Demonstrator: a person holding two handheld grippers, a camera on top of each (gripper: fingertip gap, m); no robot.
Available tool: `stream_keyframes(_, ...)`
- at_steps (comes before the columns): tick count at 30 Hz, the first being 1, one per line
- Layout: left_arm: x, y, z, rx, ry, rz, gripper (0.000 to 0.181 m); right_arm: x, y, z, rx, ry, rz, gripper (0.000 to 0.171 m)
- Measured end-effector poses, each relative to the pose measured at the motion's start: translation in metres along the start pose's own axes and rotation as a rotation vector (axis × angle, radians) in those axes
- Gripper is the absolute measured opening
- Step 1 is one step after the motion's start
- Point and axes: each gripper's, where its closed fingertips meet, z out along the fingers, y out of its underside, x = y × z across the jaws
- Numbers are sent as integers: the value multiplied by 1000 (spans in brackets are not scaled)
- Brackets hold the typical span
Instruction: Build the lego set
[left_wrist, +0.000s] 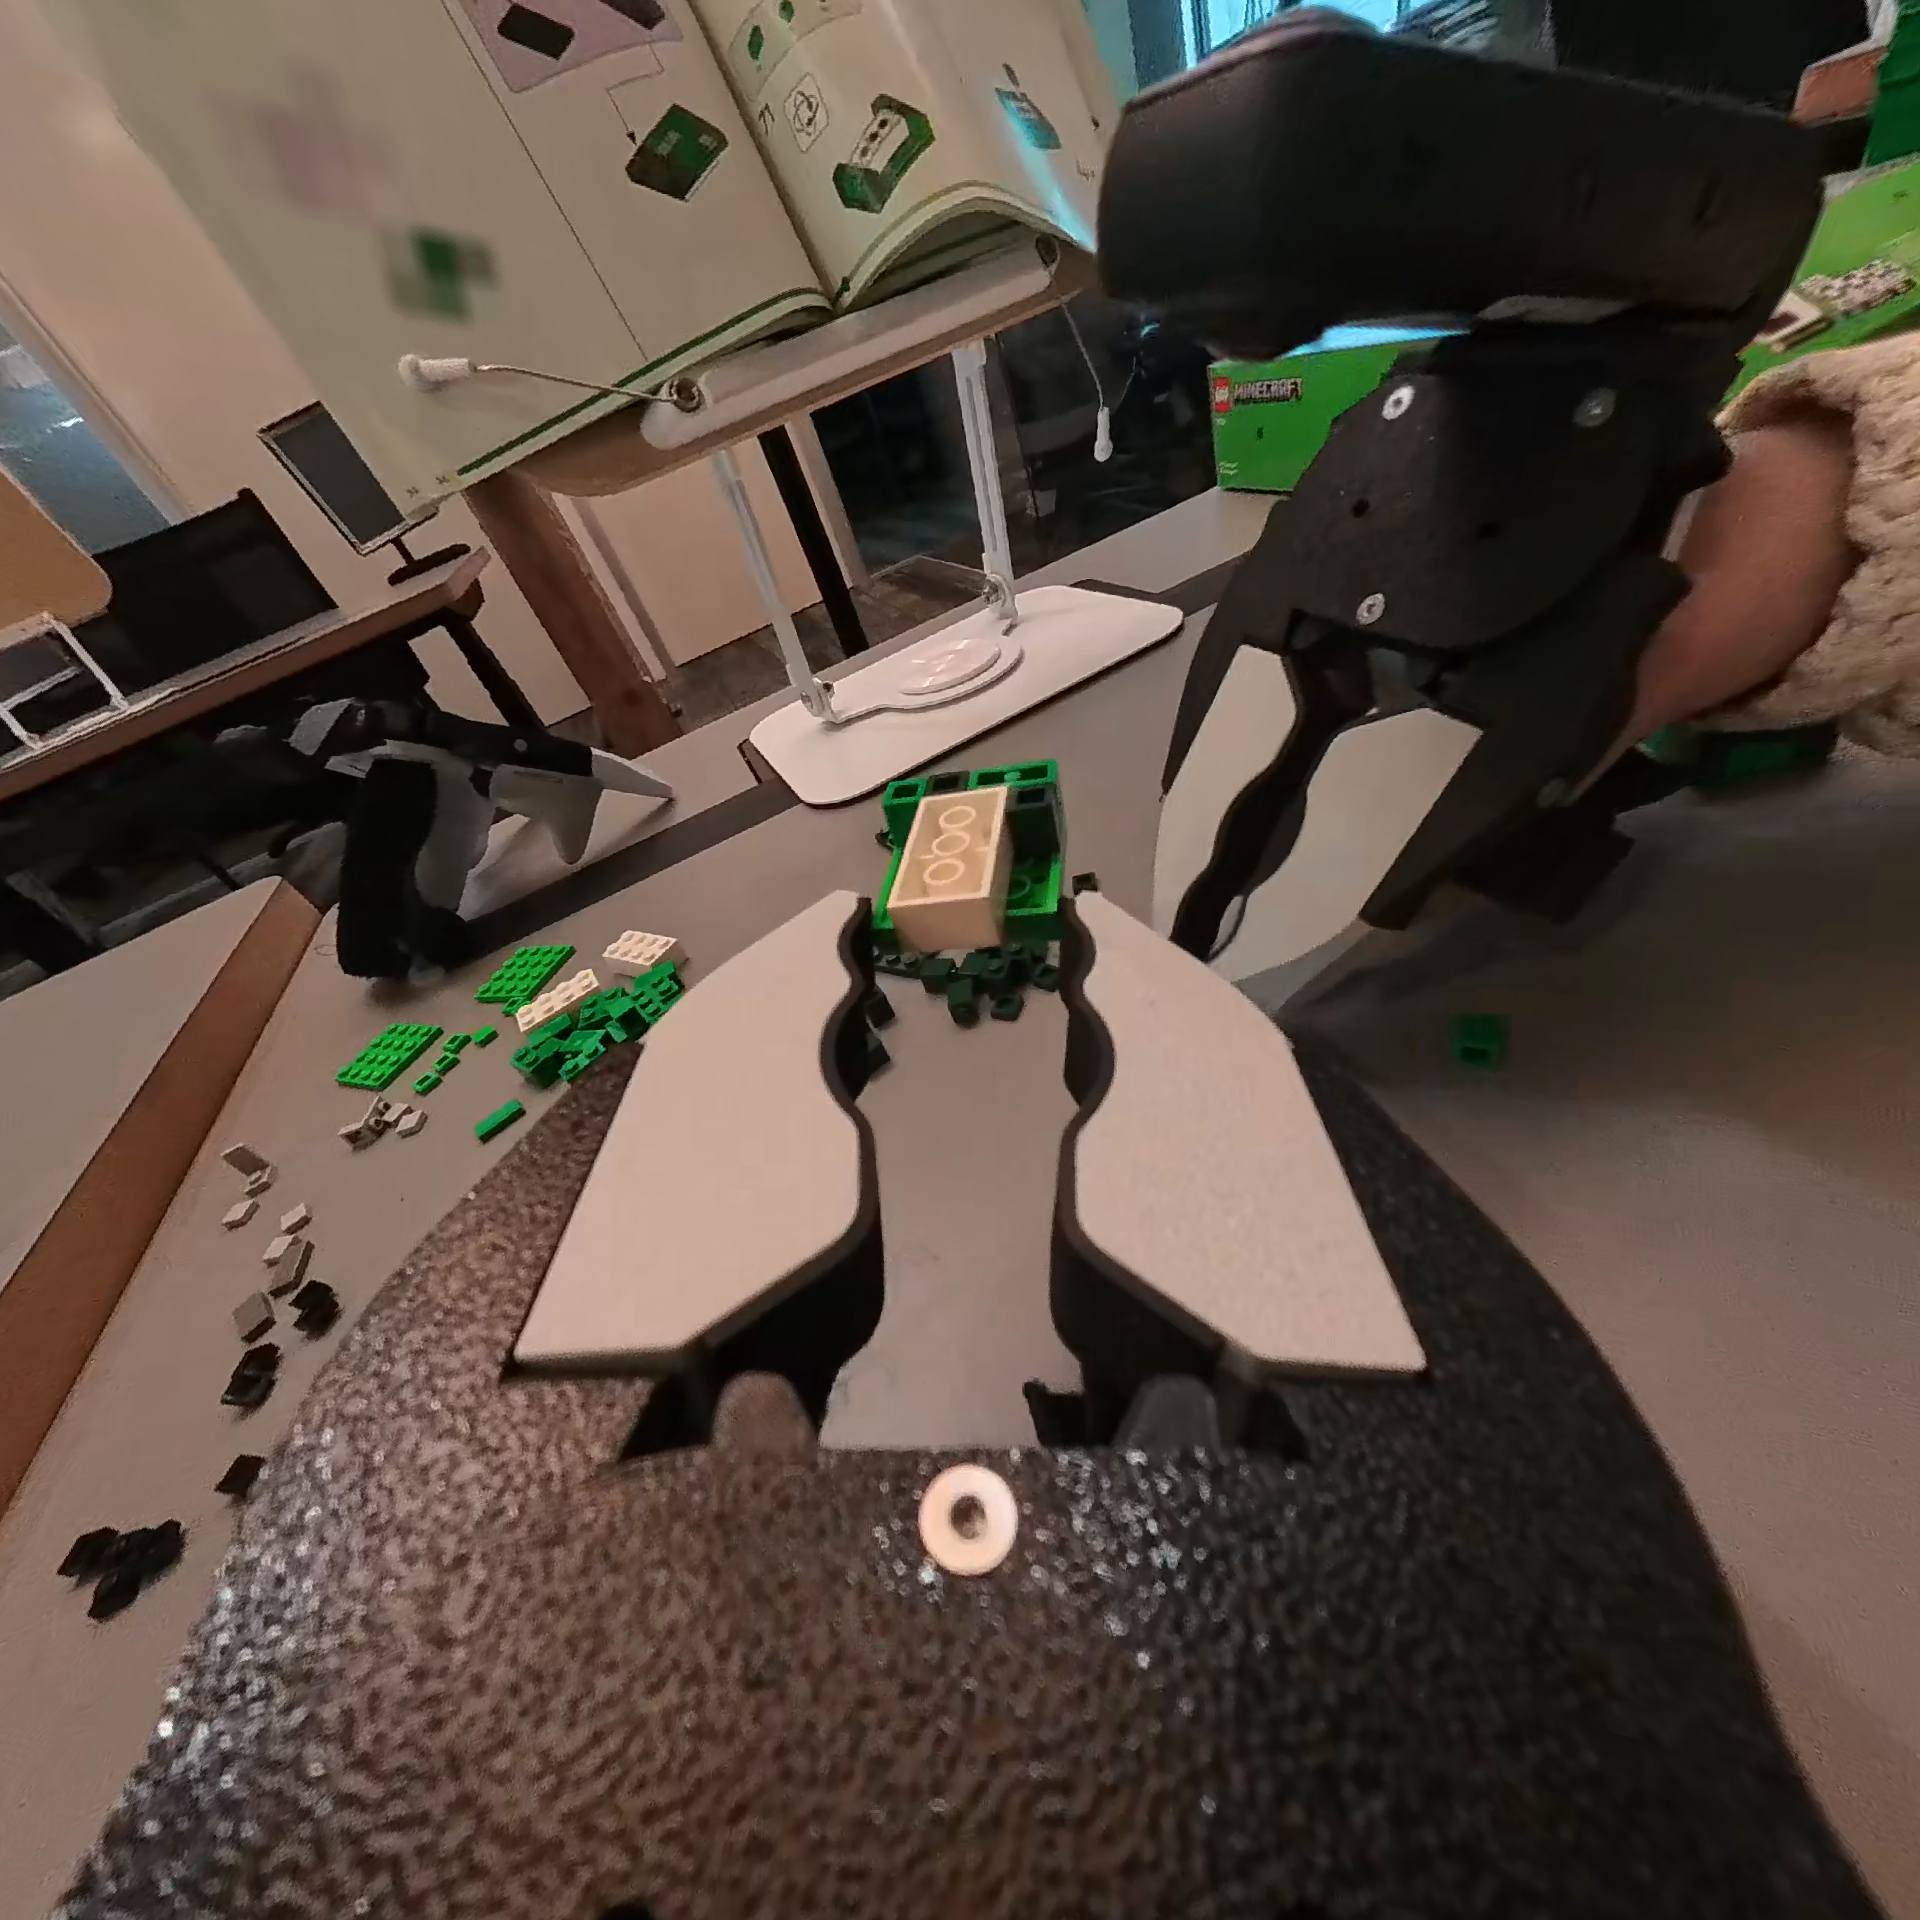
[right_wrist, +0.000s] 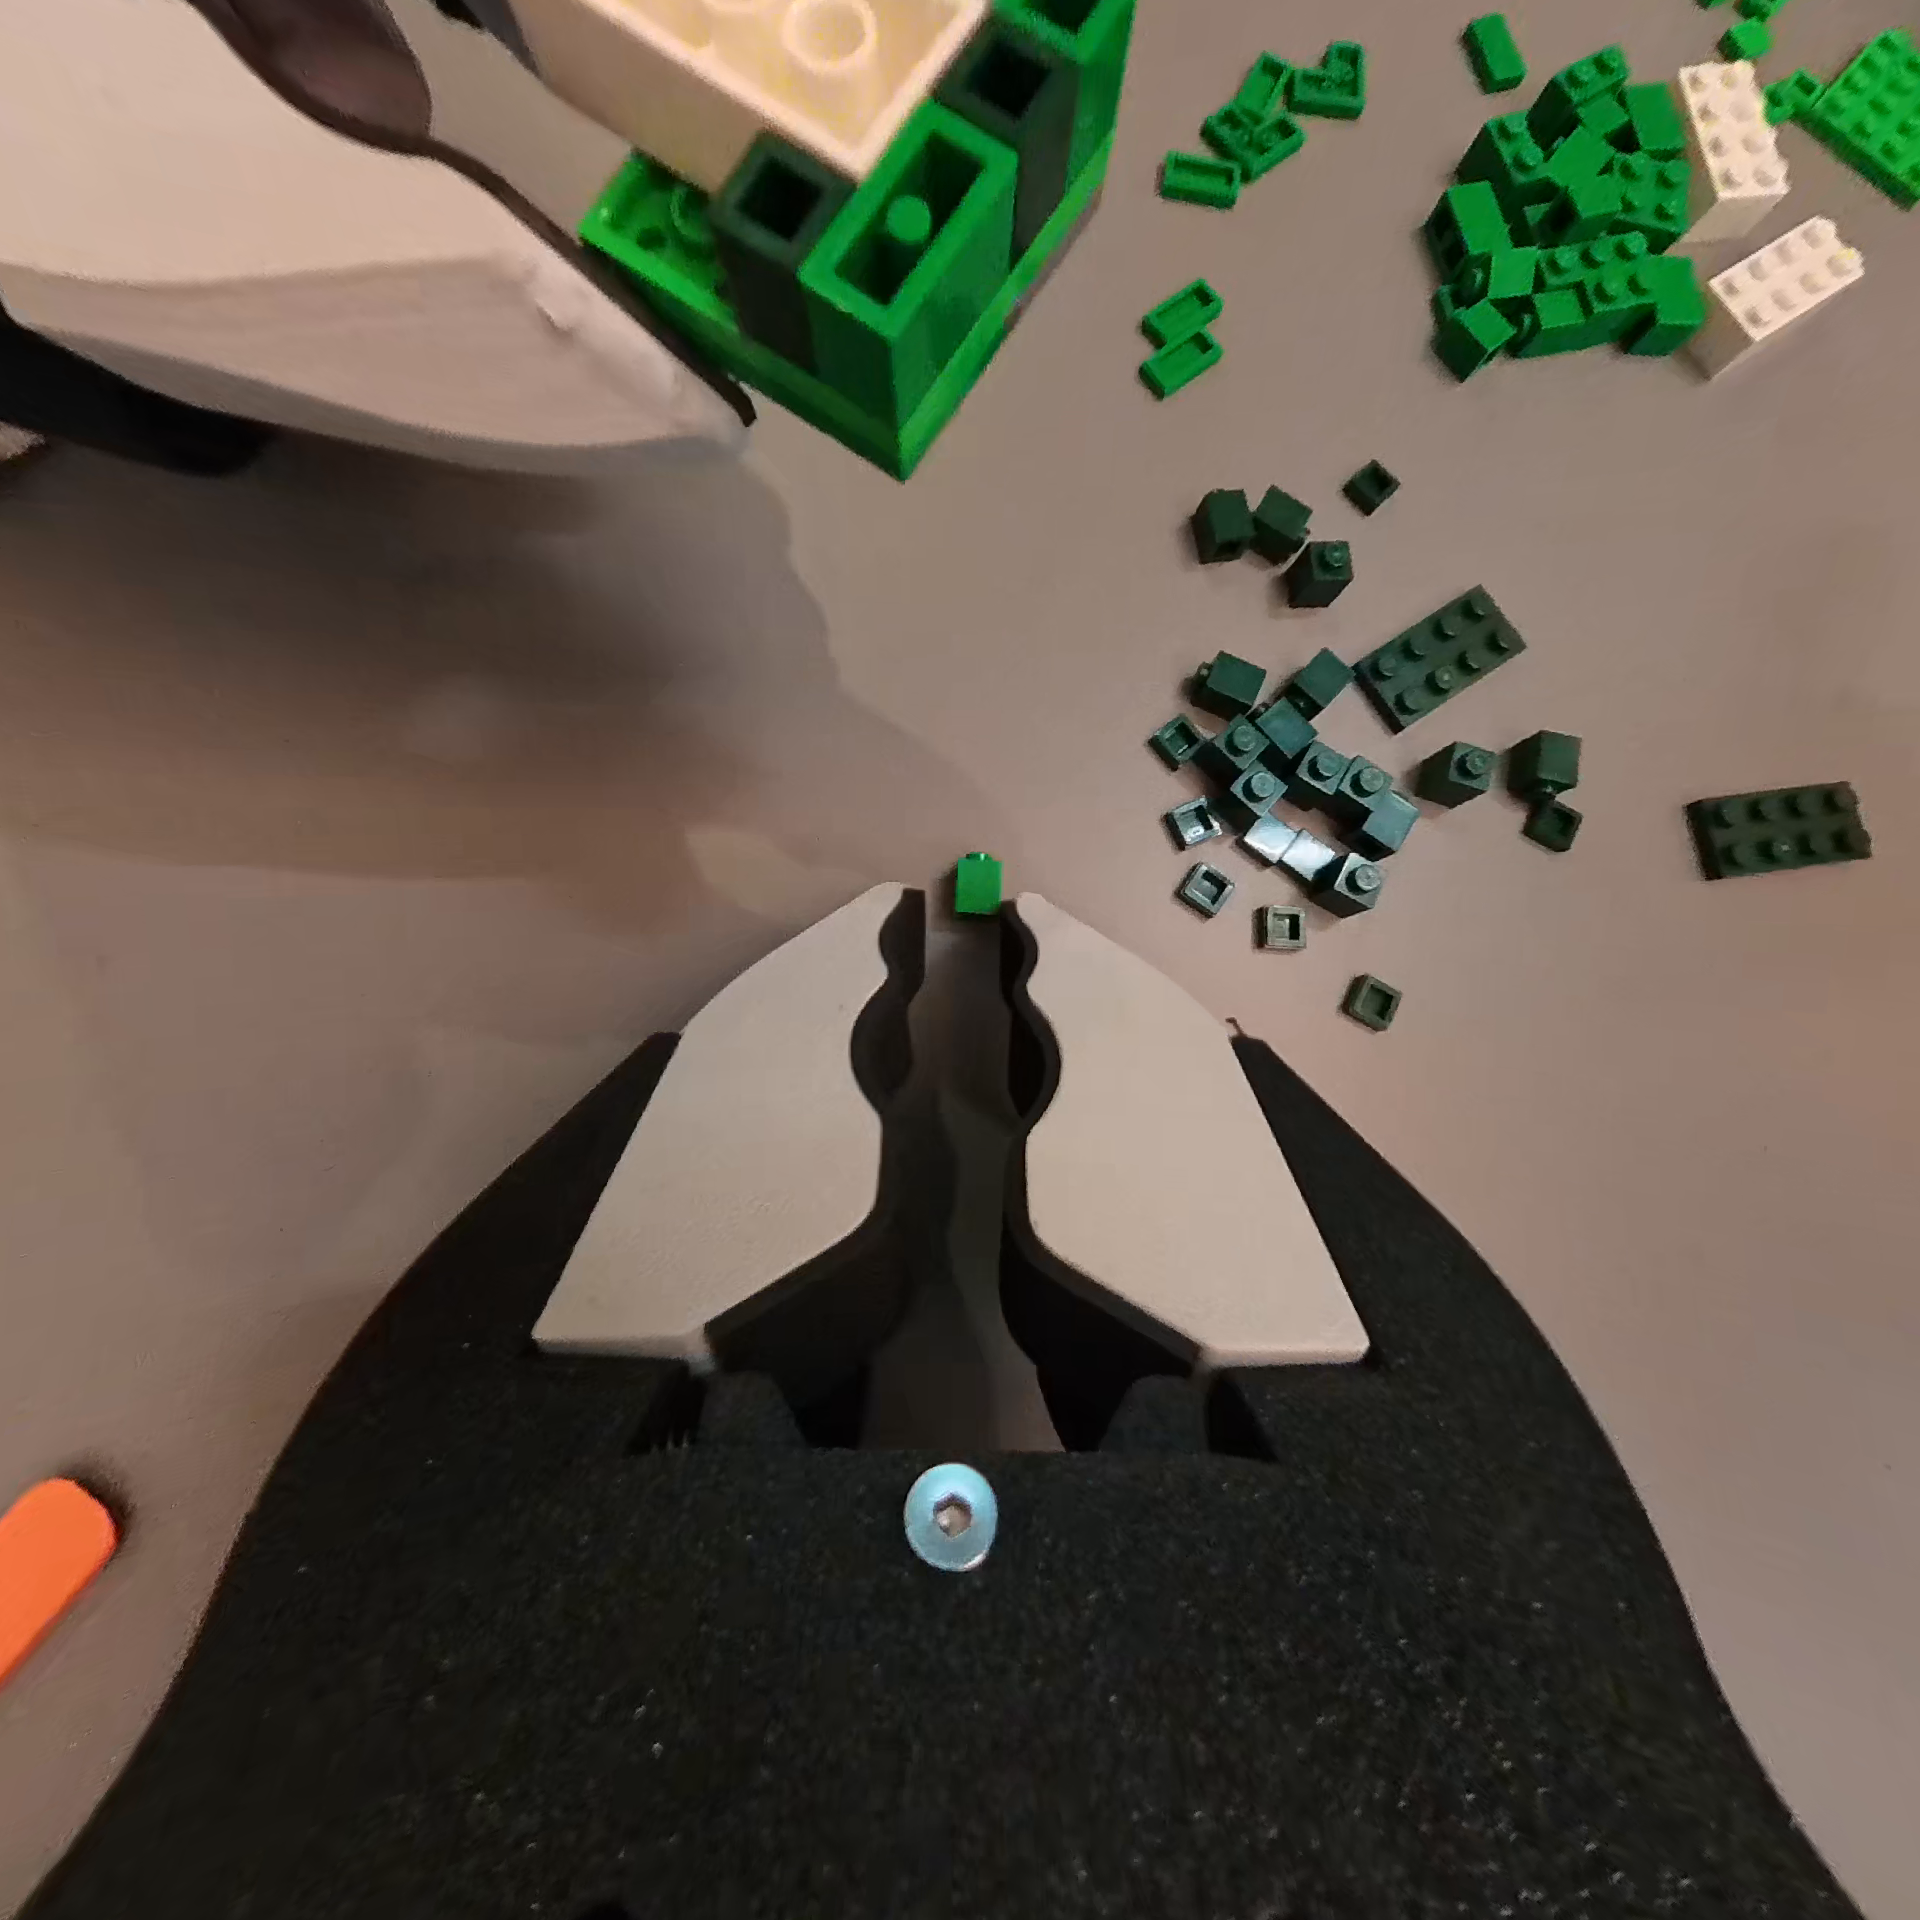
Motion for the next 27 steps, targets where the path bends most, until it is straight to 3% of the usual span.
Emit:
stream_keyframes(6,7,1,1,-14,21,32,35,0,-2,-10,67,46,-13,8)
stream_keyframes(12,58,-2,-3,-74,297,2,35,-35,0,-63,172,86,-58,8)
stream_keyframes(19,83,1,-3,-97,380,98,35,-62,2,-112,224,139,-111,8)
stream_keyframes(27,100,17,-7,-193,473,132,35,-70,3,-85,-79,66,-354,8)
